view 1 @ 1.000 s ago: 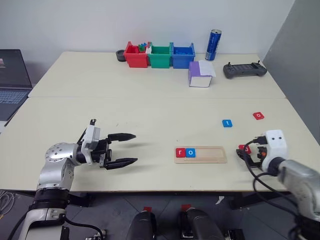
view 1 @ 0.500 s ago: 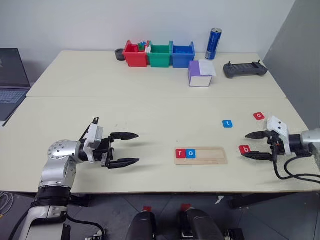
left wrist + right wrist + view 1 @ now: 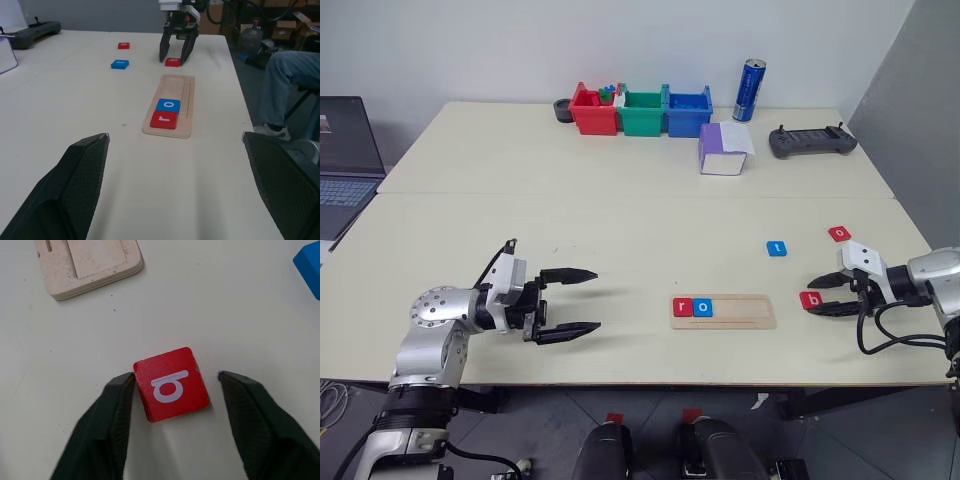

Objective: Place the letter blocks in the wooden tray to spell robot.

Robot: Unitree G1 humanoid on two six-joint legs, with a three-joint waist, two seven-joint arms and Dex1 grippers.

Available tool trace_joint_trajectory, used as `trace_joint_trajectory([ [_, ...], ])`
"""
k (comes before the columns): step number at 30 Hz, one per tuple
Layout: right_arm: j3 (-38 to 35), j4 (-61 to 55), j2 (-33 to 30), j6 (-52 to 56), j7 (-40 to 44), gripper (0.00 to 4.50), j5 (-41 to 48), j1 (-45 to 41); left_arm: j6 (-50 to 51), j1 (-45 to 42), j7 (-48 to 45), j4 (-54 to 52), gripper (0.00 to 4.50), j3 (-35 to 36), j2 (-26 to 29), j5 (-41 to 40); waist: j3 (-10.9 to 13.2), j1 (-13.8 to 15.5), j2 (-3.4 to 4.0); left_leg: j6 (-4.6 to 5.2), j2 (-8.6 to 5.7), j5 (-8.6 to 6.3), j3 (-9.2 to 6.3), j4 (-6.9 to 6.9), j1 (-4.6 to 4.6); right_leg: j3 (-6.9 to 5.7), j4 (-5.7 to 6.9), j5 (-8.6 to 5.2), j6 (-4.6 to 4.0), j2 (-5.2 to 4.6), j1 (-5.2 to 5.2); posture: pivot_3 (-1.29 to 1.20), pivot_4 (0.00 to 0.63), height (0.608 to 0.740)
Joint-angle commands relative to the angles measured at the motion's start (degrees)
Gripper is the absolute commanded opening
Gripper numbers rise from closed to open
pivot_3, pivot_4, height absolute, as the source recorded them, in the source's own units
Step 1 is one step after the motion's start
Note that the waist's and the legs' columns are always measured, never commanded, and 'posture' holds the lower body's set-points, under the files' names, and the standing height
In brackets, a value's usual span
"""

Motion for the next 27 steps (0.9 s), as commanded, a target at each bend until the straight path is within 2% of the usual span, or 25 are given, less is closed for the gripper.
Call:
trace_joint_trajectory([
  [1,0.46,0.40,0.10,-0.58,2.46,1.45,-1.47,-0.28,-0.37,0.07,-0.07,-0.88,4.50,1.55,1.11,-1.00,0.00,0.01,0.00,0.00,0.00,0.00,0.00,0.00,0.00,0.00,0.00,0.00,0.00,0.00,0.00,0.00,0.150,0.740],
  [4,-0.84,-8.87,-0.35,6.47,4.22,1.46,1.78,-1.37,-1.01,-0.42,-0.94,0.66,4.50,1.67,1.47,-0.84,0.00,0.01,0.01,0.00,0.00,0.00,0.01,0.02,0.00,0.01,0.02,0.00,0.00,0.00,0.00,0.00,0.150,0.740],
  [8,-2.47,-35.53,-0.06,21.38,2.88,1.46,9.85,1.37,-1.88,-0.98,-1.72,2.07,4.50,1.51,1.65,-0.48,0.08,-0.69,0.17,-0.01,0.04,0.01,0.06,0.03,0.00,0.05,0.21,0.00,-0.01,-0.01,-0.13,0.00,0.150,0.740],
  [12,2.28,-49.25,0.93,27.19,-0.49,1.46,7.71,5.62,-2.83,-1.03,-2.16,2.82,4.50,0.91,1.23,-0.02,0.03,-0.01,0.09,-0.02,0.05,0.00,-0.06,0.03,0.03,-0.08,0.38,-0.04,-0.05,0.00,-0.12,0.00,0.150,0.740],
  [18,7.42,-48.10,4.90,28.38,-3.01,1.46,3.93,4.43,-4.96,-2.31,-2.91,4.80,4.50,0.08,0.81,1.01,0.05,0.14,0.11,0.01,0.01,-0.01,-0.01,0.36,-0.11,-0.04,0.43,-0.04,-0.07,-0.07,-0.16,0.00,0.150,0.740],
  [27,9.81,-44.30,9.13,28.11,-7.38,1.46,-0.31,1.15,-5.33,-1.60,-2.25,3.53,4.50,-0.31,0.31,1.28,0.04,0.06,0.11,0.01,0.02,-0.02,0.00,0.49,-0.09,-0.03,0.72,-0.12,-0.20,-0.07,-0.21,0.00,0.150,0.740],
])
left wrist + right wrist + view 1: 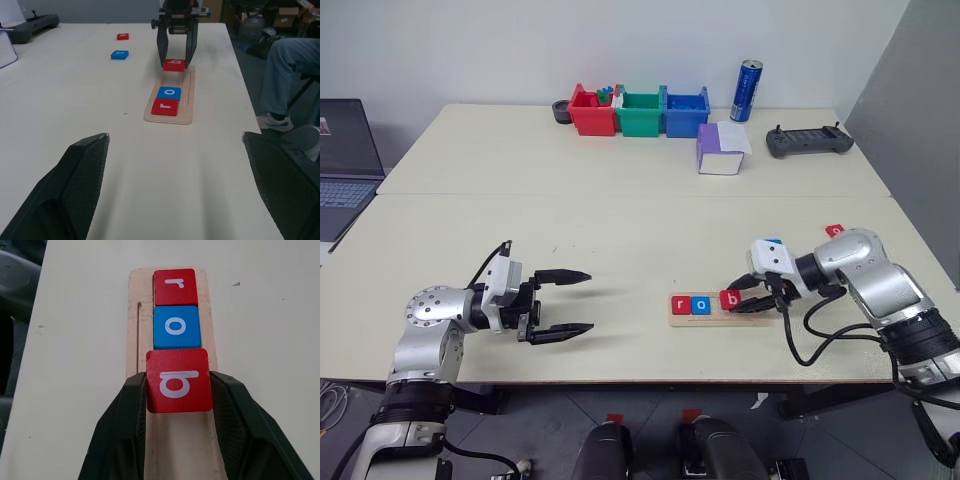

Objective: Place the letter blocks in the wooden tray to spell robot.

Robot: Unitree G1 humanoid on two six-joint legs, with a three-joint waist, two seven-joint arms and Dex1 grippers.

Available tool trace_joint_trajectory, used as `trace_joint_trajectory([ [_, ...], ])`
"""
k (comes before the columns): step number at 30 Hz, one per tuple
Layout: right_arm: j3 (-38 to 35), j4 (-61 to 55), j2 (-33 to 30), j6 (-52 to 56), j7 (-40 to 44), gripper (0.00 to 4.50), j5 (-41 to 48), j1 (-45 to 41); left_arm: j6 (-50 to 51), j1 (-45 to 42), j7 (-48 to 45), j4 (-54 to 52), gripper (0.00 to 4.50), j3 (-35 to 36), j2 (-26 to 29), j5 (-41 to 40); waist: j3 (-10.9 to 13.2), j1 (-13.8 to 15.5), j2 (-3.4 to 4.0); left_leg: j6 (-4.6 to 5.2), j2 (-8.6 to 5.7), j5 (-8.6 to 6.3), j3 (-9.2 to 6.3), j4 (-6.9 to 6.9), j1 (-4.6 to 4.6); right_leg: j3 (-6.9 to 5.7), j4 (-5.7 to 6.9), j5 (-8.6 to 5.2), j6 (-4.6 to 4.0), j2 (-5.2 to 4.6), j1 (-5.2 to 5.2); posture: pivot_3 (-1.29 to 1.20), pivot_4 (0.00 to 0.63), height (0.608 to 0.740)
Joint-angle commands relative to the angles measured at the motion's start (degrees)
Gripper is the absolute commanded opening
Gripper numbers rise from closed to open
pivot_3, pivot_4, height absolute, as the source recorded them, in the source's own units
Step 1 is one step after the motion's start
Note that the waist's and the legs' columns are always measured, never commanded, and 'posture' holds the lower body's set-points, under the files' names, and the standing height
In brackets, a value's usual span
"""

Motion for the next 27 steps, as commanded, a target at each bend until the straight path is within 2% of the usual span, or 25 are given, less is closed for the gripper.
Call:
trace_joint_trajectory([
  [1,0.66,-0.12,0.11,-1.17,-0.92,1.46,-1.77,-1.47,-0.75,0.23,0.55,-2.07,4.50,0.13,-0.07,-0.15,0.00,0.00,0.00,0.00,0.00,0.00,0.00,0.00,0.00,0.00,0.00,0.00,0.00,0.00,0.00,0.00,0.150,0.740],
  [27,1.79,0.59,2.19,1.25,-0.01,1.46,-2.61,-2.26,-2.14,0.63,0.64,-0.54,4.50,0.57,0.49,0.02,0.00,-0.03,0.00,0.00,0.00,0.00,0.00,0.01,0.01,0.00,0.05,0.00,0.00,0.00,-0.01,0.00,0.150,0.740],
])
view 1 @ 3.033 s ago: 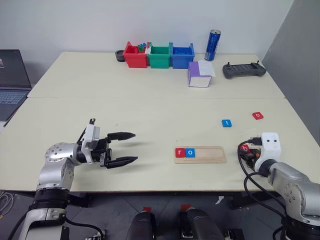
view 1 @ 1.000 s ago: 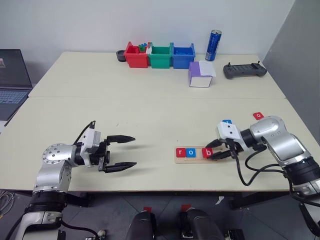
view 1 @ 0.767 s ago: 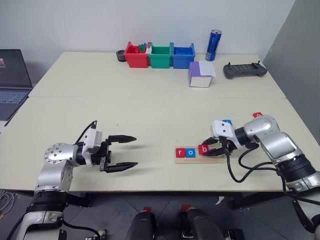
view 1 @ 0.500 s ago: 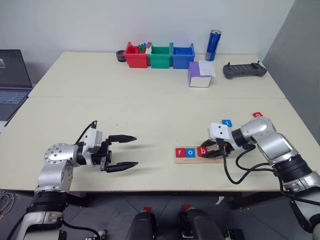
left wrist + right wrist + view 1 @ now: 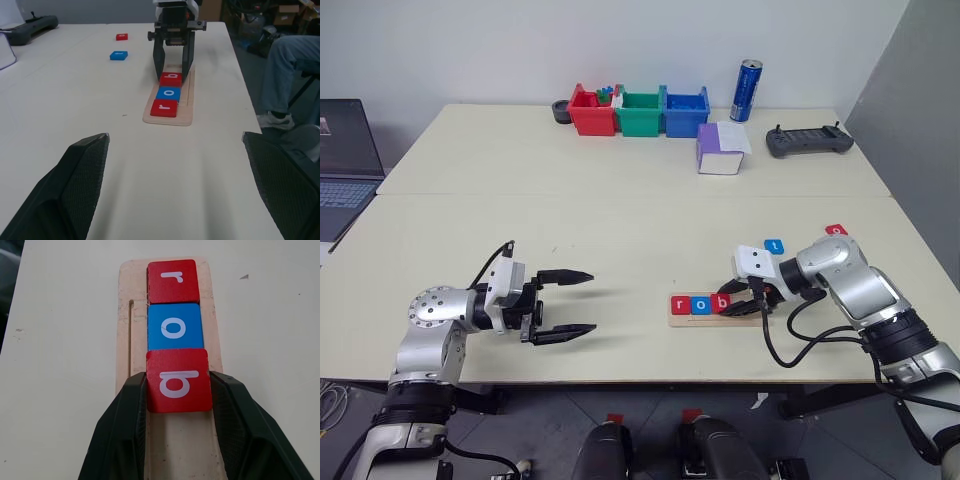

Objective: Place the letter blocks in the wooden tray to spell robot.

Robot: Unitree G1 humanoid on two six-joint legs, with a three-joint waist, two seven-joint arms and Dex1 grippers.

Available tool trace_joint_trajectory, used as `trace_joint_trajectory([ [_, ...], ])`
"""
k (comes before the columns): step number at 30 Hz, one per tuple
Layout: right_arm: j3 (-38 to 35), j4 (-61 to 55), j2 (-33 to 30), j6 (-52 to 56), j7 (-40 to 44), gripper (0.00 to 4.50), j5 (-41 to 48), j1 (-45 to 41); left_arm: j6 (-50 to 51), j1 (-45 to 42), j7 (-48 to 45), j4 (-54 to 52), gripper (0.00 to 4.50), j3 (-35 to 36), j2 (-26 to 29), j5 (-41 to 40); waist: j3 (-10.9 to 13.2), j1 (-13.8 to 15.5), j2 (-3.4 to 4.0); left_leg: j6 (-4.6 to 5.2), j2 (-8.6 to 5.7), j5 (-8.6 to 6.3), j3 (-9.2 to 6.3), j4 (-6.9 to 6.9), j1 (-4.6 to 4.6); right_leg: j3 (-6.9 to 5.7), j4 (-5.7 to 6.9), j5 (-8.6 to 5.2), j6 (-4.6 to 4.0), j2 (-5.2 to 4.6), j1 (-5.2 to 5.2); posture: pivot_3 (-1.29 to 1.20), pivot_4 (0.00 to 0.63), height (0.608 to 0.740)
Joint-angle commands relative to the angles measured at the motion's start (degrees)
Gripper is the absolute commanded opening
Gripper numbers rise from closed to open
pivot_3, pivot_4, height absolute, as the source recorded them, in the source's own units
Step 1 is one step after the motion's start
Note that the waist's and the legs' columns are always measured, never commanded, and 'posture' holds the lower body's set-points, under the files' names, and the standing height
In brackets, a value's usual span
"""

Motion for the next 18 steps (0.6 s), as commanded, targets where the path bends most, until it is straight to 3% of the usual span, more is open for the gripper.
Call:
trace_joint_trajectory([
  [1,-0.05,-0.88,-0.38,0.49,0.57,1.46,-0.21,-1.71,-1.33,0.23,-0.40,-0.15,4.50,0.85,0.54,-0.15,0.00,0.00,0.00,0.00,0.00,0.00,0.00,0.00,0.00,0.00,0.00,0.00,0.00,0.00,0.00,0.00,0.150,0.740],
  [3,0.11,-1.21,-0.57,1.15,1.38,1.46,0.18,-1.79,-1.67,0.28,-0.57,0.25,4.50,0.95,0.61,-0.18,0.00,0.01,0.00,0.00,0.00,0.00,0.00,0.00,0.00,0.00,0.00,0.00,0.00,0.00,0.00,0.00,0.150,0.740],
  [12,-1.26,-2.00,-1.00,1.76,1.64,4.48,1.01,-2.88,-2.68,0.62,-1.04,1.14,4.50,1.18,0.71,-0.30,0.00,0.01,0.00,0.00,0.00,0.00,0.00,0.00,0.00,-0.01,0.00,0.00,0.00,0.00,-0.01,0.00,0.150,0.740],
  [18,-4.12,-6.74,-4.96,3.87,4.45,4.48,4.68,-2.29,-2.35,0.23,-0.85,0.91,4.50,0.97,0.78,-0.34,0.00,0.05,0.00,0.00,0.00,0.00,0.00,0.00,-0.01,-0.01,-0.01,0.00,0.00,0.00,-0.01,0.00,0.150,0.740],
])
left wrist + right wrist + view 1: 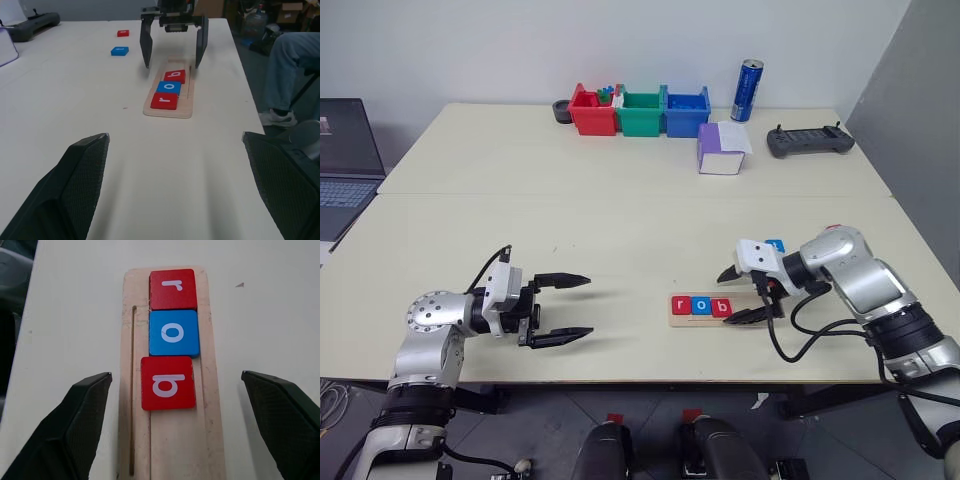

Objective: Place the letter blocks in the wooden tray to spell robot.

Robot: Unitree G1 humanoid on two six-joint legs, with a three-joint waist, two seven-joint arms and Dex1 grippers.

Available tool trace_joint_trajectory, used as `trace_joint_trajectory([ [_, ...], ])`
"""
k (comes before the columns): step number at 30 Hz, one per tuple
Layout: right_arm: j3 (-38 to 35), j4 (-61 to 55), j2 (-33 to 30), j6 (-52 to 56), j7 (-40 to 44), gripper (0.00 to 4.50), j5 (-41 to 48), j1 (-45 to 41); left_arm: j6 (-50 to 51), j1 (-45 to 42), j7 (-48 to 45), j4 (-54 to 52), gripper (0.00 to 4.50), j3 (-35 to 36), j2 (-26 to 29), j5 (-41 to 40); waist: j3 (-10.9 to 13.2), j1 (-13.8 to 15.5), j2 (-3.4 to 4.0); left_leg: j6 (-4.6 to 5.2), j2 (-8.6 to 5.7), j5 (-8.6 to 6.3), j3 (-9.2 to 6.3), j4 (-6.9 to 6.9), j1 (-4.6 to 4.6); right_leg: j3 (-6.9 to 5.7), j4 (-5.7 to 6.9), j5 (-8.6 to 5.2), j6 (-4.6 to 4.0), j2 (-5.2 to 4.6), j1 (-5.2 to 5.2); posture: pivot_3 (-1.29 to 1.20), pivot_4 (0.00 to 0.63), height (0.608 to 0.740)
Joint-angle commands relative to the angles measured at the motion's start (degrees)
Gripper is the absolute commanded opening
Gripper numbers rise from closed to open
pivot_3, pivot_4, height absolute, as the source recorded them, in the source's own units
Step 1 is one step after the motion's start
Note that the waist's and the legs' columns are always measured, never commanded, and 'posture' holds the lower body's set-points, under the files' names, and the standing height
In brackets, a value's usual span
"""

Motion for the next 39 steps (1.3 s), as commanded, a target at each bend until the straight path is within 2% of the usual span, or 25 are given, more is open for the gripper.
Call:
trace_joint_trajectory([
  [1,-3.86,-5.23,-3.00,2.14,2.45,4.48,3.80,-0.10,-0.05,-0.21,0.19,-0.95,4.50,0.92,0.82,-0.36,0.00,-0.03,0.00,0.00,0.00,0.00,0.00,0.00,0.00,0.00,0.00,0.00,0.00,0.00,0.00,0.00,0.150,0.740],
  [7,-5.26,-10.44,-5.33,5.75,3.32,4.48,8.35,5.33,0.17,-0.02,0.36,-1.38,4.50,0.92,0.93,-0.40,0.00,-0.03,-0.01,-0.01,0.00,-0.01,-0.02,-0.01,0.01,-0.01,-0.02,0.00,-0.01,0.00,0.00,0.00,0.150,0.740],
  [9,-5.26,-12.16,-4.92,6.69,2.76,4.11,9.53,6.51,0.33,0.15,0.52,-1.73,4.50,0.95,0.91,-0.48,0.00,-0.05,-0.01,-0.01,0.00,-0.01,-0.01,-0.01,0.00,0.00,-0.02,-0.01,-0.01,0.00,0.00,0.00,0.150,0.740],
  [11,-5.16,-13.65,-4.06,7.86,2.02,3.59,10.41,7.16,0.48,0.35,0.61,-2.03,4.50,1.01,0.96,-0.57,0.00,-0.12,0.00,-0.01,0.01,-0.01,-0.01,-0.01,0.01,-0.01,-0.02,-0.01,0.00,0.01,-0.01,0.00,0.150,0.740],
  [21,-1.81,-7.68,-0.82,5.56,-1.72,0.01,7.42,6.47,1.16,0.78,1.15,-3.00,4.50,1.18,1.47,-0.66,0.00,-0.01,-0.01,-0.01,0.01,-0.01,-0.01,-0.01,-0.01,0.00,-0.04,-0.01,0.00,0.01,-0.01,0.00,0.150,0.740],
  [39,-1.25,-0.70,2.12,1.58,-2.13,0.01,4.98,4.58,2.42,2.37,2.68,-5.49,4.50,1.92,2.49,-1.18,0.00,-0.04,-0.01,-0.01,0.01,-0.01,-0.01,-0.01,-0.01,0.00,-0.02,-0.01,0.00,0.01,-0.02,0.00,0.150,0.740],
])
